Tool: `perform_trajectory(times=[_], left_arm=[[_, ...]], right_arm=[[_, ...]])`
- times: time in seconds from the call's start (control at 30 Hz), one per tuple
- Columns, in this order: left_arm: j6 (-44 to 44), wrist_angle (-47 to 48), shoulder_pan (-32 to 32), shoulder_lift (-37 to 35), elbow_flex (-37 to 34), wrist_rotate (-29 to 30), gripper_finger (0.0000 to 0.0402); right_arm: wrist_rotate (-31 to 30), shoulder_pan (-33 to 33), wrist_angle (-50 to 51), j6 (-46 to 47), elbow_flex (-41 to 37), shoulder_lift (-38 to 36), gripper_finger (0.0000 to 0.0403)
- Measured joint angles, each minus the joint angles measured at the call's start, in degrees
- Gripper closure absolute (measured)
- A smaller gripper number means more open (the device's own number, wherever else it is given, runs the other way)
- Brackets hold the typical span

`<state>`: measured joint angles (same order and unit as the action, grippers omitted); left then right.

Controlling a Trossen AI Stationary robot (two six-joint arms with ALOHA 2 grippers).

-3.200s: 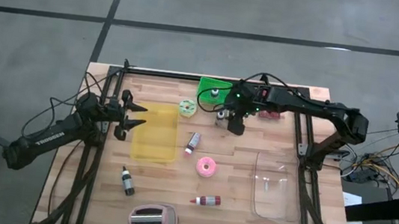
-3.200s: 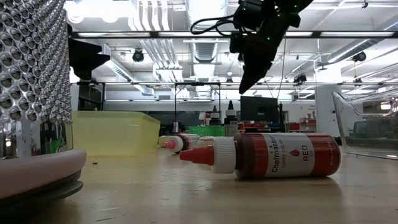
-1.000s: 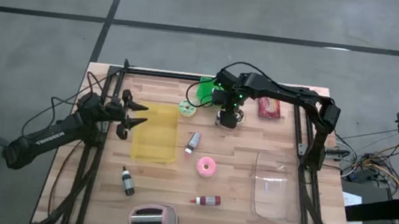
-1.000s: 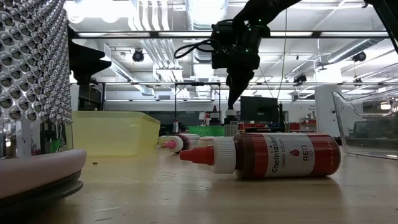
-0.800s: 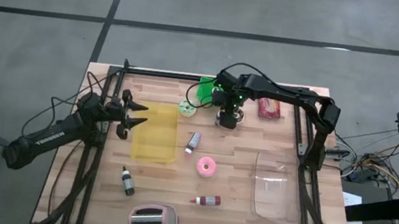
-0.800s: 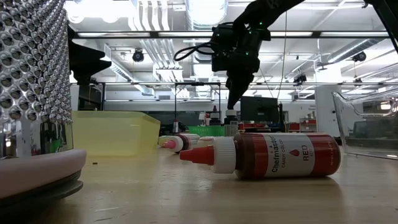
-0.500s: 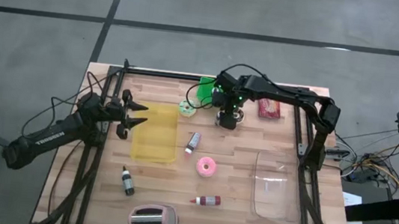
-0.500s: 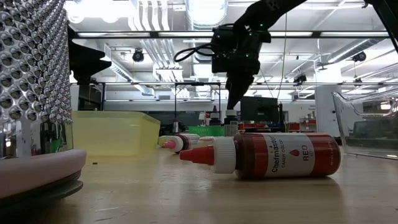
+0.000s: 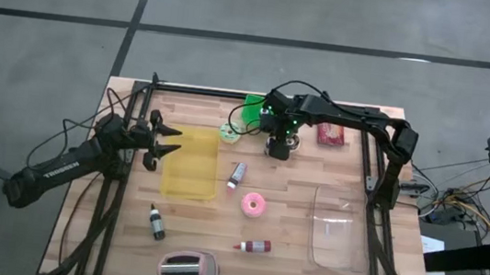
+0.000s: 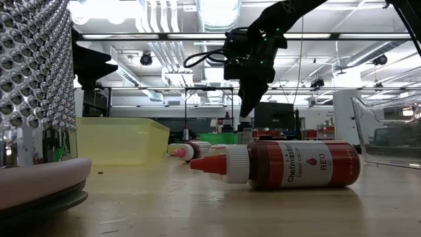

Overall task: Pick & Place Food Item
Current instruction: Put the top black food coloring bottle into the green bin

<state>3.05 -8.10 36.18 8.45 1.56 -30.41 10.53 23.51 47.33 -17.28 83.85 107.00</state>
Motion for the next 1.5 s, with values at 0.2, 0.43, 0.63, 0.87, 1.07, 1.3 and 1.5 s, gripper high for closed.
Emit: perform_trajectory(times=[0.2, 0.43, 0.63, 0.87, 1.07, 1.3, 1.5], left_arm=[[-0.01, 0.00, 0.00, -0.02, 0.00, 0.00, 0.0179], [-0.02, 0.00, 0.00, -0.02, 0.00, 0.02, 0.0179], [-0.01, 0.00, -0.01, -0.02, 0.00, 0.03, 0.0179], [-0.02, 0.00, 0.00, 0.00, 0.00, 0.22, 0.0179], [-0.02, 0.02, -0.02, 0.00, 0.00, 0.39, 0.0179], [-0.02, 0.02, -0.01, 0.00, 0.00, 0.36, 0.0179], [-0.02, 0.02, -0.02, 0.00, 0.00, 0.33, 0.0179]], right_arm=[[0.00, -0.04, 0.07, -0.21, -0.30, 0.00, 0.0230], [-0.03, -0.04, 0.01, -0.37, -0.41, 0.00, 0.0246], [-0.18, -0.04, -0.23, -0.74, -0.60, 0.00, 0.0272], [-0.12, -0.18, -0.22, -0.74, -0.63, -0.02, 0.0304], [-0.16, -0.58, -0.23, -0.74, -0.63, -0.04, 0.0304], [0.00, -0.97, -0.19, -0.48, -0.65, -0.04, 0.0304], [-0.03, -1.50, 0.73, -0.09, -0.08, -0.02, 0.0304]])
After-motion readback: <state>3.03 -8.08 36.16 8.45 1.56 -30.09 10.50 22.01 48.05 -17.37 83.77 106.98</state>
